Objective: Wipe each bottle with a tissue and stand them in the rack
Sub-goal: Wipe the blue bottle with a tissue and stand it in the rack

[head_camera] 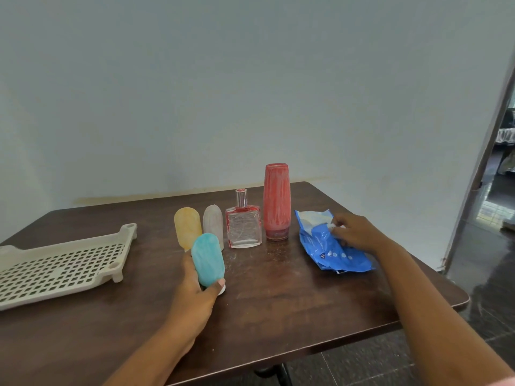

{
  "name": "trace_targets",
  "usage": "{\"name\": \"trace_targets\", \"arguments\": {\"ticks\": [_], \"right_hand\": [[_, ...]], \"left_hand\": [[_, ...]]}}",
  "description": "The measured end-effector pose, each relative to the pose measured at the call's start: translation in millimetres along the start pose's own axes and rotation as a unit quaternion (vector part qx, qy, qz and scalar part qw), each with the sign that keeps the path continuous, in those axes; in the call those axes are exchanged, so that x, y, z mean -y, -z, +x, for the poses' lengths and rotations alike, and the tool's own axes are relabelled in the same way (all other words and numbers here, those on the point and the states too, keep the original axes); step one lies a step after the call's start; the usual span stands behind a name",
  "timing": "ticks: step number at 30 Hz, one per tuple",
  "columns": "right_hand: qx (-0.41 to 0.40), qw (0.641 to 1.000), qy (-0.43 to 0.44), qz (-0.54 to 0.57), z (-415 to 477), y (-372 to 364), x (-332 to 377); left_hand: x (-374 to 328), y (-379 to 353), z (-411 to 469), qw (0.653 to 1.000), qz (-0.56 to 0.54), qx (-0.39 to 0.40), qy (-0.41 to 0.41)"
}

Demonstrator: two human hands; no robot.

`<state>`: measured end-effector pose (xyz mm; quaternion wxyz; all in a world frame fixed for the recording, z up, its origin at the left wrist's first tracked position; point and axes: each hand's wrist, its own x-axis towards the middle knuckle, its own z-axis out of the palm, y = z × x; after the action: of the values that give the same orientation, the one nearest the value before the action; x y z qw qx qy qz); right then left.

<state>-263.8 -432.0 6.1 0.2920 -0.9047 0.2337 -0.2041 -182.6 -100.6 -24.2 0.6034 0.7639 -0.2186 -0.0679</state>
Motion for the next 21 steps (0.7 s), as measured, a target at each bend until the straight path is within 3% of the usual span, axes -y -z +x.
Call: {"name": "trace_targets", "arguments": {"ticks": [2, 6, 11, 21], "right_hand": [[-0.015, 0.997, -0.014, 0.073, -3.3, 1.8, 2.8], [-0.085, 0.989, 0.019, 0.115, -7.0, 2.5, 10.8], [-0.136, 0.939, -0.006, 0.317, -4.7, 1.5, 5.4], [0.028, 0.981, -0.003, 0.191, -4.1, 12.4, 22.6]], "left_hand": [[-0.6, 0.0, -0.1, 1.0, -0.001, -0.002, 0.004], [-0.7, 0.1, 0.9, 1.0, -0.003, -0.011, 0.013], [-0.9, 0.4, 0.4, 1.0, 0.006, -0.018, 0.018], [-2.7, 0.2, -1.3, 0.999, 0.032, -0.015, 0.025]]}}
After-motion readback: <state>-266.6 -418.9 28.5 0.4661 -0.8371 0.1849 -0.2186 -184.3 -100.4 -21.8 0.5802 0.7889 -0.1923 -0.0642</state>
